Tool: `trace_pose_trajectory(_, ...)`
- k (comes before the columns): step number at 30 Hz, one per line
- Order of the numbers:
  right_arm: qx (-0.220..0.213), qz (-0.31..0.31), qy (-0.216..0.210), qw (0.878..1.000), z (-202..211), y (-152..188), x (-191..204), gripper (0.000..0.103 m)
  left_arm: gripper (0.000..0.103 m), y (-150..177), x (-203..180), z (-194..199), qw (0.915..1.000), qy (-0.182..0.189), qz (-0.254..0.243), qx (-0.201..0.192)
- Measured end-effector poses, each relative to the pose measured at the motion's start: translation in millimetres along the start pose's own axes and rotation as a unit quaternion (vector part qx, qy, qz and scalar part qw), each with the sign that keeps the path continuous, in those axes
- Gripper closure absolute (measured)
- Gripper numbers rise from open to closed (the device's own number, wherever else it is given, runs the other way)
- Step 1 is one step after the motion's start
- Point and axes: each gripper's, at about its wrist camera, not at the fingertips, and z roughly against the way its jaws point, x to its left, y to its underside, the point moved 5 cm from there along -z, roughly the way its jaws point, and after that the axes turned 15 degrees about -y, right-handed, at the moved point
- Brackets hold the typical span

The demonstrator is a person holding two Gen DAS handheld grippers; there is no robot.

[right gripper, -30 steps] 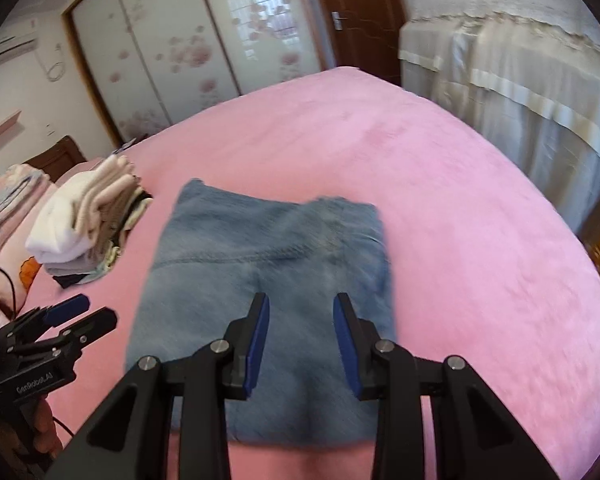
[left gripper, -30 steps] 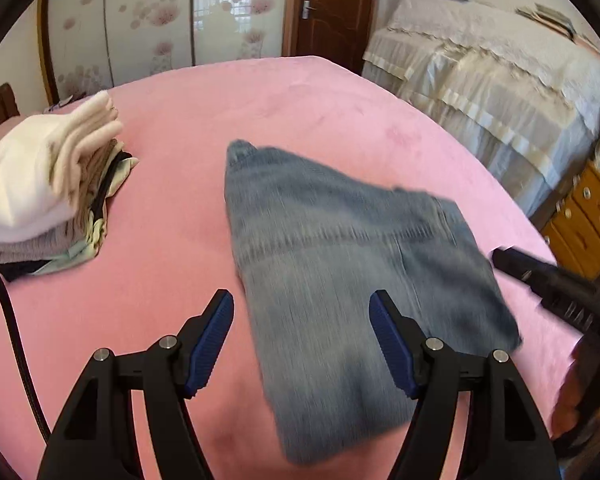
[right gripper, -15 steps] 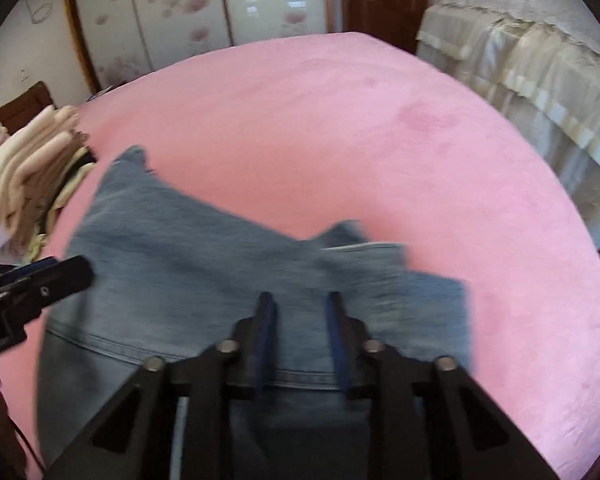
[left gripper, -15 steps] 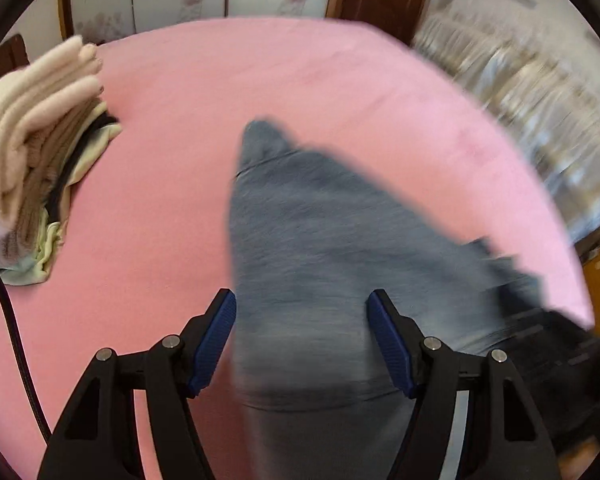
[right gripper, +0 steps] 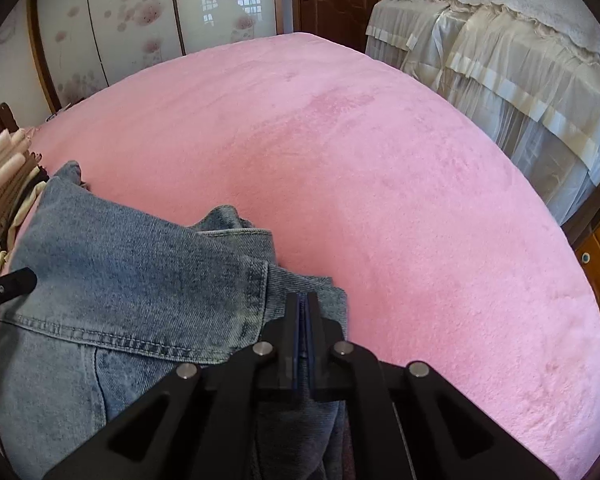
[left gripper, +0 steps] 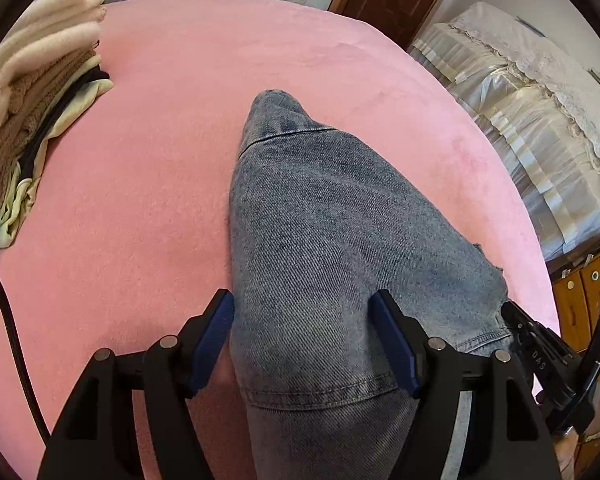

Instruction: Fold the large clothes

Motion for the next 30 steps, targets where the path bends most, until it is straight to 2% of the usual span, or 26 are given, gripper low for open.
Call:
trace_pose_trajectory(5,-0.003,-0.031,-0.014,0.999,16,-1,-9,0.100,0.033,3,5,23,0.9999,-0.014,0.002,0.002)
trace_pose_trajectory(9,-0.006,-0.047,-0.027,0.999,40,2,-2,0.100,0.033,2,6,57,0.9995,-0.024,-0.009,-0.016)
trace_pose_trajectory(14,-0.013,-0.064,-0.064,0.996,86,9,12,0.097,0.033,6,3,106,0.9984,-0.032,-0.029,-0.037)
trace_pose_trajectory(19,-0.038,-0.049,-0.078,0.995,142,12,29,0.091,0.033,17,-2,163,0.9958,-0.039,-0.057,-0.061)
trace_pose_trajectory(21,-0.053,-0.040,-0.082,0.994,168,14,37,0.085,0.033,24,-4,187,0.9942,-0.045,-0.068,-0.070)
trace_pose_trajectory(23,-0.075,-0.030,-0.082,0.993,196,15,43,0.060,0.033,34,-3,209,0.9917,-0.054,-0.086,-0.079)
trace_pose_trajectory(25,-0.098,-0.016,-0.080,0.992,221,17,49,0.045,0.033,45,-8,229,0.9870,-0.068,-0.111,-0.095)
trace_pose_trajectory(26,-0.111,-0.004,-0.078,0.991,234,18,53,0.041,0.033,50,-10,238,0.9846,-0.072,-0.123,-0.101)
trace_pose_trajectory(30,-0.129,0.018,-0.089,0.987,269,23,62,0.039,0.033,73,-15,264,0.9796,-0.074,-0.151,-0.110)
